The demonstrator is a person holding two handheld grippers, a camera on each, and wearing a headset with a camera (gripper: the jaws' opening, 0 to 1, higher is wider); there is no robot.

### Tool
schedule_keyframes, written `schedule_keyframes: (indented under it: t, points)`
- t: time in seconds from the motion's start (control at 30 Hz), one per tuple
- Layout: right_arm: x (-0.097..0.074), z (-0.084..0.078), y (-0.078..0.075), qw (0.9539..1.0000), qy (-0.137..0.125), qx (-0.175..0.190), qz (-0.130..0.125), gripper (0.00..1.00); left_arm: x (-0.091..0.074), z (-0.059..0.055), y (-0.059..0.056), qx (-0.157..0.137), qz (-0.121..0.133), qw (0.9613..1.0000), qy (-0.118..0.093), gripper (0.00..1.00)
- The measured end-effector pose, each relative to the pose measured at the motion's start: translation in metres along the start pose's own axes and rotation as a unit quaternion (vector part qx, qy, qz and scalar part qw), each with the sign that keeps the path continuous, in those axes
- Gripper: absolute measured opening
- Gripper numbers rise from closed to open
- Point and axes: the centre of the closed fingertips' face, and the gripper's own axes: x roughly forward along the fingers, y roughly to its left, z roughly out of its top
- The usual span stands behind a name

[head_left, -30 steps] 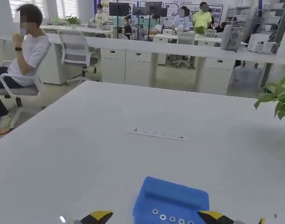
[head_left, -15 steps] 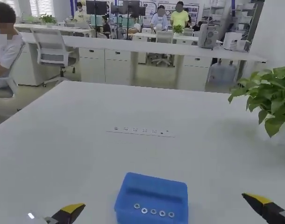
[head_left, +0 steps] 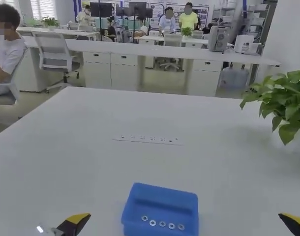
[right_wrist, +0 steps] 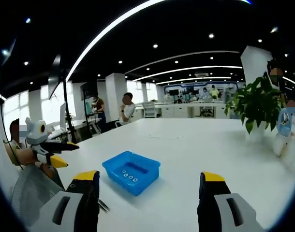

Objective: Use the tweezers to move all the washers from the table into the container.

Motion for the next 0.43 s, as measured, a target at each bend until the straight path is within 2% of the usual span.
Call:
schedule_keyframes:
  t: [0.27,0.43]
  points:
    - [0.0035,-0.0003,-0.0022,0.9999,-0.006,0.014,-0.006,0.92,-0.0024,0.0047,0.0078,-0.017,0.017,0.9996,-0.018,0.88]
    - [0.0031,-0.0004,-0.0004,0.9999,-0.005,0.015,-0.004,0.91,-0.0028,0.0046,0.0087,-0.021,0.019,0.9994,-0.018,0.88]
